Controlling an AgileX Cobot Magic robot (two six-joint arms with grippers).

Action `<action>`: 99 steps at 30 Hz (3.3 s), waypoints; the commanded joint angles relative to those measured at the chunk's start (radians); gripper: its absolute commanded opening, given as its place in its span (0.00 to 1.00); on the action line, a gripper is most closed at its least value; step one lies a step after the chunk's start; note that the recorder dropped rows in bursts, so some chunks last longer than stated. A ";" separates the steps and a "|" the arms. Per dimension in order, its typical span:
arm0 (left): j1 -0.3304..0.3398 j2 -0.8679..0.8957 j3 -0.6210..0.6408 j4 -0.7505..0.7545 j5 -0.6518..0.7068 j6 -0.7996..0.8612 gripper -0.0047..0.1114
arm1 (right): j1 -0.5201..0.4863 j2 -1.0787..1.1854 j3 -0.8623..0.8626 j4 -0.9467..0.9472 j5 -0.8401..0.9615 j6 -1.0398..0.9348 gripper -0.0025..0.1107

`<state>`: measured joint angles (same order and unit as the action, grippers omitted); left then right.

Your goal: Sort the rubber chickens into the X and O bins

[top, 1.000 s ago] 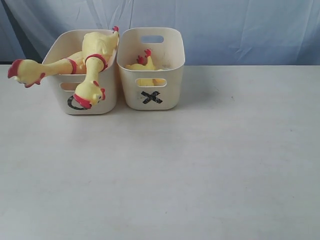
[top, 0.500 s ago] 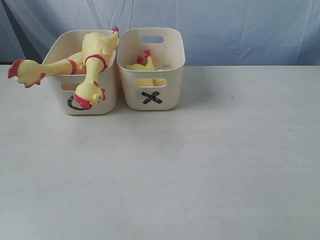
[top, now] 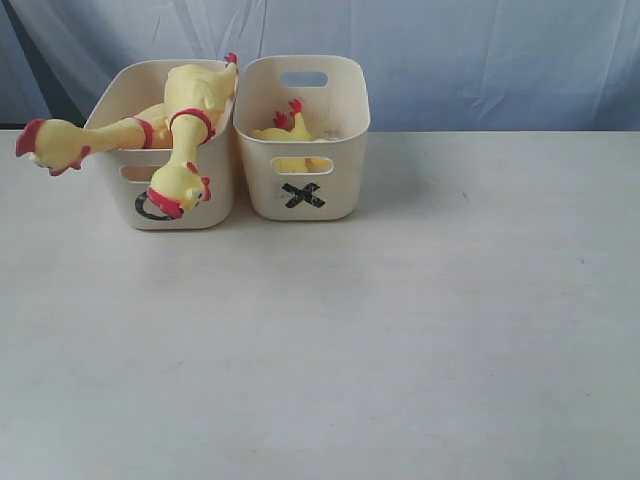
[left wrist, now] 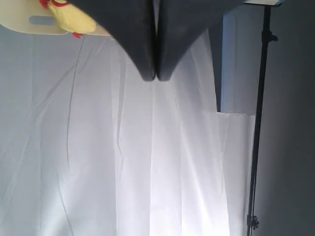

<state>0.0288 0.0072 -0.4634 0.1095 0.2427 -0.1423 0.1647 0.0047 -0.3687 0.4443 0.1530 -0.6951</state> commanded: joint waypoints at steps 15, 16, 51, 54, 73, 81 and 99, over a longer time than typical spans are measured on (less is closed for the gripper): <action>-0.050 -0.007 0.376 0.019 -0.122 -0.005 0.04 | -0.006 -0.005 0.369 -0.364 -0.313 0.001 0.02; -0.050 -0.007 0.389 0.019 -0.122 -0.005 0.04 | -0.006 -0.005 0.369 -0.384 -0.311 0.001 0.02; -0.061 -0.007 0.463 0.022 -0.003 -0.005 0.04 | -0.006 -0.005 0.369 -0.454 0.152 0.001 0.02; -0.061 -0.007 0.463 0.022 -0.016 -0.005 0.04 | -0.006 -0.005 0.369 -0.454 0.150 0.001 0.02; -0.061 -0.007 0.463 0.025 -0.024 -0.005 0.04 | -0.006 -0.005 0.369 -0.427 0.131 0.663 0.02; -0.061 -0.007 0.463 0.025 -0.019 -0.005 0.04 | -0.006 -0.005 0.369 -0.427 0.137 0.663 0.02; -0.061 -0.007 0.463 0.025 -0.036 -0.005 0.04 | -0.006 -0.005 0.369 -0.427 0.148 0.663 0.02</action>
<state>-0.0258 0.0053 -0.0049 0.1347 0.2210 -0.1423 0.1647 0.0065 -0.0016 0.0168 0.3053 -0.0299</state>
